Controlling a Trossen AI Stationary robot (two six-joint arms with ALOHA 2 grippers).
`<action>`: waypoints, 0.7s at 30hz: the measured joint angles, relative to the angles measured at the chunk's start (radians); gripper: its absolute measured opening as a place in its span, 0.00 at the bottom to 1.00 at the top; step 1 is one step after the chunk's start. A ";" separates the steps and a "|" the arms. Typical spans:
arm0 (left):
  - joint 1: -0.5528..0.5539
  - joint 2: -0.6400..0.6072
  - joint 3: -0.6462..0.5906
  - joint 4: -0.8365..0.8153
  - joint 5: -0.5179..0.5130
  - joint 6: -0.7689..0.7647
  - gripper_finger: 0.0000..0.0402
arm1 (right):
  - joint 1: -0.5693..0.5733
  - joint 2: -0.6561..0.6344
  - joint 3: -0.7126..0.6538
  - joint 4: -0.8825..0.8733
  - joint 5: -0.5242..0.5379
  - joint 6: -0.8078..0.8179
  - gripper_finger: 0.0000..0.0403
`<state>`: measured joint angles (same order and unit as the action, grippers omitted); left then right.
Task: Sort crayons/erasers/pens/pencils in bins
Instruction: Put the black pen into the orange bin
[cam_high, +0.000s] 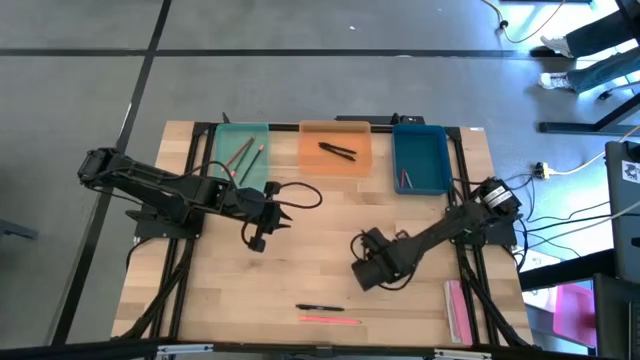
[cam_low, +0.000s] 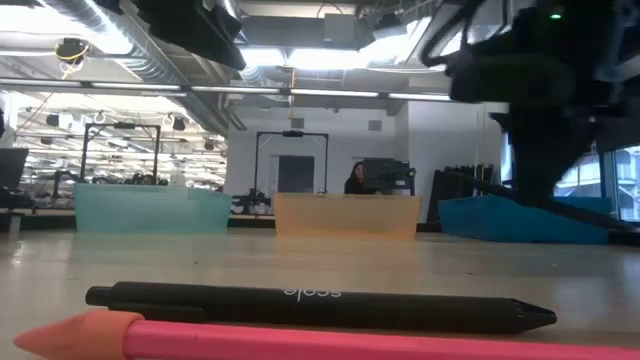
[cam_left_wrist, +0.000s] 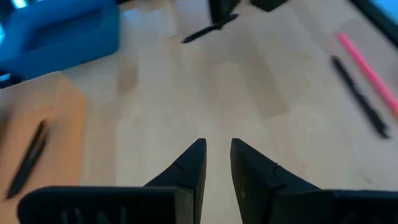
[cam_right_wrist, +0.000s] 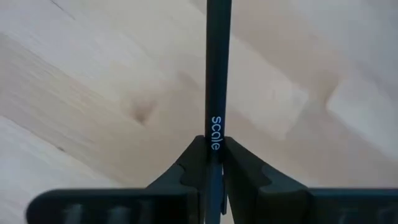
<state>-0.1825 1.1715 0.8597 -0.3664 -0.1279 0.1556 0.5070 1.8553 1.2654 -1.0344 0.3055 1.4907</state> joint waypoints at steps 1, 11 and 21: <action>0.000 0.000 0.000 0.000 -0.024 -0.009 0.16 | -0.014 0.000 0.008 0.000 0.014 -0.032 0.11; 0.000 0.000 0.000 -0.034 -0.221 -0.109 0.16 | -0.191 -0.002 0.156 -0.045 0.177 -0.402 0.11; 0.001 -0.005 0.000 -0.107 -0.353 -0.178 0.16 | -0.379 -0.004 0.353 -0.025 0.286 -0.963 0.11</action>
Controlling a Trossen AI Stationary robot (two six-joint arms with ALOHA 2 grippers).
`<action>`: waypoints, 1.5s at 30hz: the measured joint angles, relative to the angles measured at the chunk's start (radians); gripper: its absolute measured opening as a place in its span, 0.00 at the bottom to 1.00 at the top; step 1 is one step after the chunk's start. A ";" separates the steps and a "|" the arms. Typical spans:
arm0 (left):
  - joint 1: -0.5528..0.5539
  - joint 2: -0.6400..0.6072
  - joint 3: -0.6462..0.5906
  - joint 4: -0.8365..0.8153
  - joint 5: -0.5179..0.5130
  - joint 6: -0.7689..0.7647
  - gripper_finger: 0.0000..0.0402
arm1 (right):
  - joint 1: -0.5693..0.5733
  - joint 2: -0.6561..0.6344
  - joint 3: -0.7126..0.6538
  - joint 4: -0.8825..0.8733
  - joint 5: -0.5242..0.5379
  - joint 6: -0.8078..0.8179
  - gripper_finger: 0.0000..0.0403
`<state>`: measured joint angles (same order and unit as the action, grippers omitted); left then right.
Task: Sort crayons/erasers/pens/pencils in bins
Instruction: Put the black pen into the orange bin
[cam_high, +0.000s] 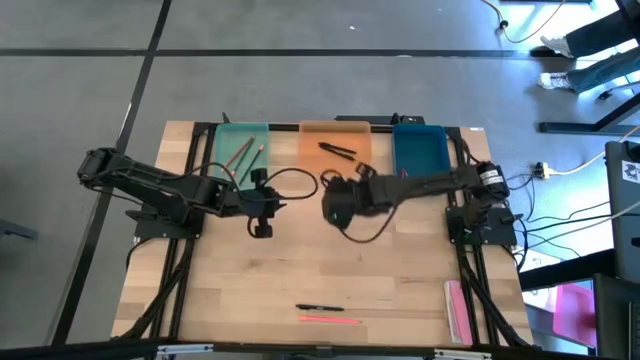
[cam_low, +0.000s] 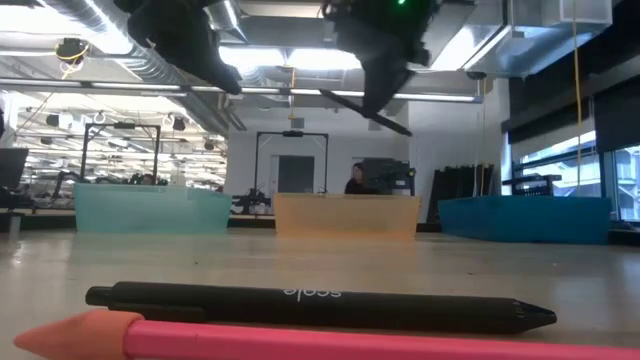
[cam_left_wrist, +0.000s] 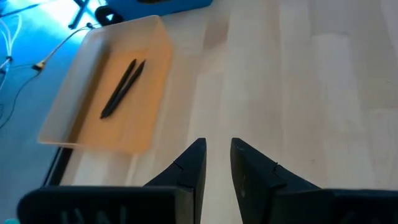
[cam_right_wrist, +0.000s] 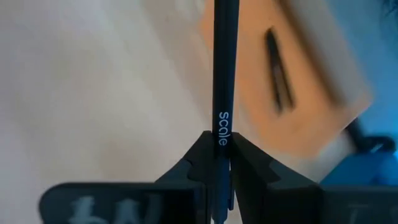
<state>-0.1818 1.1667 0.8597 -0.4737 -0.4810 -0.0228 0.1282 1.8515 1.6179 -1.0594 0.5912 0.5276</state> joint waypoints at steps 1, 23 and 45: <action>0.000 -0.004 0.000 -0.003 -0.004 -0.003 0.16 | -0.022 0.000 0.012 0.002 0.001 -0.058 0.11; 0.052 -0.016 0.000 0.004 -0.197 -0.081 0.16 | -0.471 0.019 -0.059 0.521 -0.343 -0.824 0.11; 0.080 -0.016 0.000 0.015 -0.194 -0.084 0.16 | -0.603 0.021 -0.349 0.765 -0.541 -0.844 0.11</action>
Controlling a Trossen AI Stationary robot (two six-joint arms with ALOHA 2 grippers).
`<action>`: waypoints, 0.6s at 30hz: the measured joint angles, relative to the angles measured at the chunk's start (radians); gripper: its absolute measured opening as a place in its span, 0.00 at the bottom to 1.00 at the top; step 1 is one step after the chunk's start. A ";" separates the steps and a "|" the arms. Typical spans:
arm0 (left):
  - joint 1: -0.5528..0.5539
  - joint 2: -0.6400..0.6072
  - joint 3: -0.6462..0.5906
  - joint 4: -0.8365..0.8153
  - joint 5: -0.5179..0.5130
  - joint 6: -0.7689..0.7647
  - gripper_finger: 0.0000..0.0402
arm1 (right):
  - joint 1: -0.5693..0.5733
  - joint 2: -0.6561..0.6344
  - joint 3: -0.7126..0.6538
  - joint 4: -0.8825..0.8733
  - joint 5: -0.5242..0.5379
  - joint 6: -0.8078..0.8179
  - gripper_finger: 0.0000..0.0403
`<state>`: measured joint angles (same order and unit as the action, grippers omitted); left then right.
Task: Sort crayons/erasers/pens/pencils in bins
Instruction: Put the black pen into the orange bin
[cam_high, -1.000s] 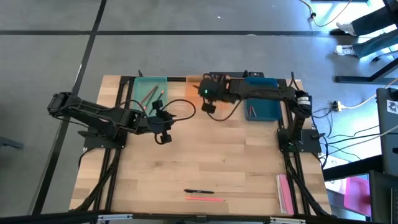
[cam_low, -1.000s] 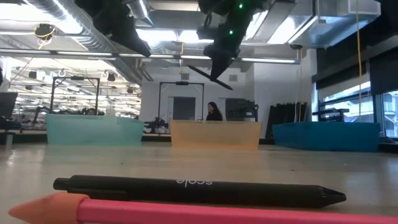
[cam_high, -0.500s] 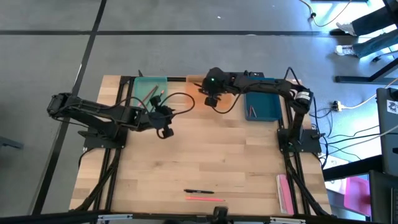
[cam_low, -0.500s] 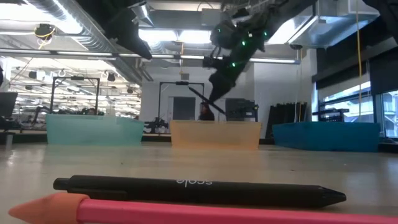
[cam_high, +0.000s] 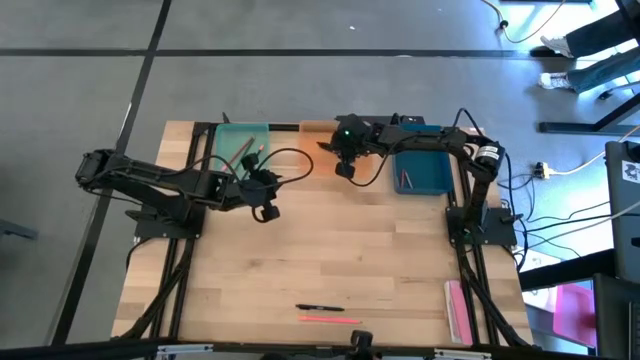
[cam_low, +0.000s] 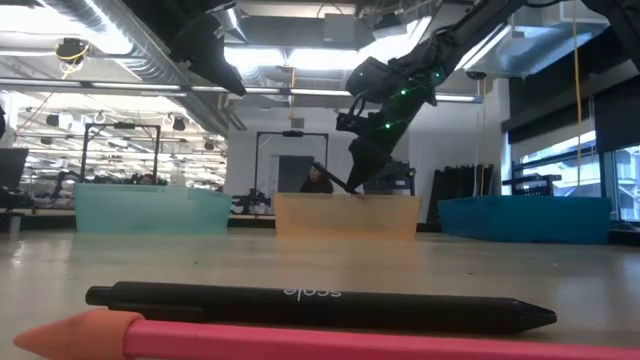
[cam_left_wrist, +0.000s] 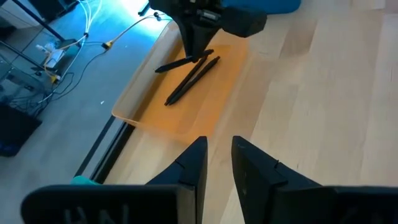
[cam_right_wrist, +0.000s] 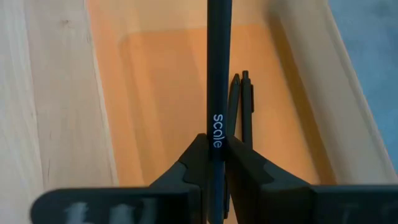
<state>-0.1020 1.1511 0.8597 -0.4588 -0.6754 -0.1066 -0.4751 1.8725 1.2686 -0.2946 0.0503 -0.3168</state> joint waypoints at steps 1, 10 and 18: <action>0.000 0.000 0.000 0.000 0.000 0.000 0.16 | 0.000 0.000 0.000 0.000 0.000 0.000 0.11; 0.000 0.000 0.000 0.000 0.000 -0.023 0.16 | -0.001 0.000 0.000 -0.001 0.000 -0.002 0.14; 0.000 0.000 0.000 0.000 0.000 -0.023 0.16 | -0.001 0.000 0.000 -0.002 0.000 -0.002 0.15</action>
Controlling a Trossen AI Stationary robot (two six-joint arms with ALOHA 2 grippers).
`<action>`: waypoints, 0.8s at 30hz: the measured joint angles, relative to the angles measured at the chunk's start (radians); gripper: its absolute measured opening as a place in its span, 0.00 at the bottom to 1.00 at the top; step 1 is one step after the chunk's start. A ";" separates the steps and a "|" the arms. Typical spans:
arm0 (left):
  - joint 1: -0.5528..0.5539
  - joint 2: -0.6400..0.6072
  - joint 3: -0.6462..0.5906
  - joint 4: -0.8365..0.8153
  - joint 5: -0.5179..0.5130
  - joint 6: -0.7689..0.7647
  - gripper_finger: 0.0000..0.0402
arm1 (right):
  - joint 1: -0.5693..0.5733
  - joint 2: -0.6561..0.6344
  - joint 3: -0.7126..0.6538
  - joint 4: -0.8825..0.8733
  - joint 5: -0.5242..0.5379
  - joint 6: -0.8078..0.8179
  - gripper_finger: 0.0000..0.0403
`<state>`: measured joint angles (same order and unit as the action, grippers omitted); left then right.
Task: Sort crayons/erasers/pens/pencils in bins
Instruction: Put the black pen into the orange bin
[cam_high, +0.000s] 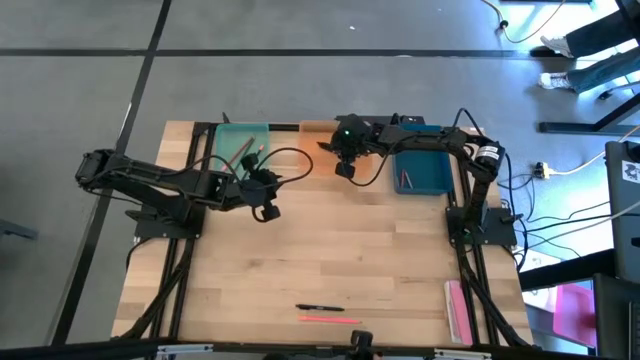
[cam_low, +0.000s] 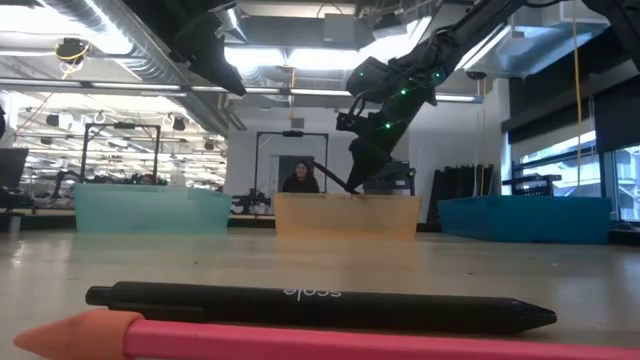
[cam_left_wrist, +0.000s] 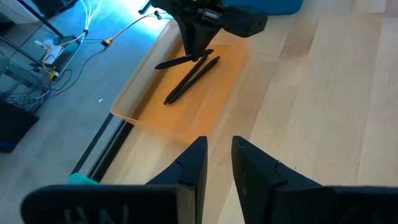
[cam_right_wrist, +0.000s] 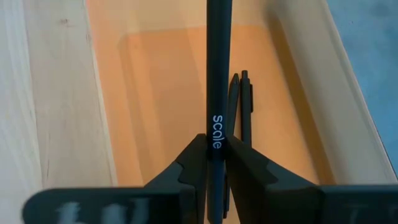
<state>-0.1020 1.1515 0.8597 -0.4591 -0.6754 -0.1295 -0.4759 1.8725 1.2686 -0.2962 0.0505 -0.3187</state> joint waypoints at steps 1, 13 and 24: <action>0.000 0.000 0.000 0.000 0.000 0.000 0.16 | 0.000 0.000 0.000 0.000 0.000 0.000 0.15; 0.000 0.000 0.000 -0.004 0.000 0.000 0.16 | 0.000 0.000 0.000 -0.001 0.000 0.026 0.15; 0.000 0.000 0.000 -0.005 0.000 0.000 0.16 | 0.000 0.000 0.000 0.001 0.000 0.025 0.16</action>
<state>-0.1020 1.1515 0.8597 -0.4637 -0.6752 -0.1291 -0.4759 1.8725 1.2686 -0.2955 0.0509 -0.2938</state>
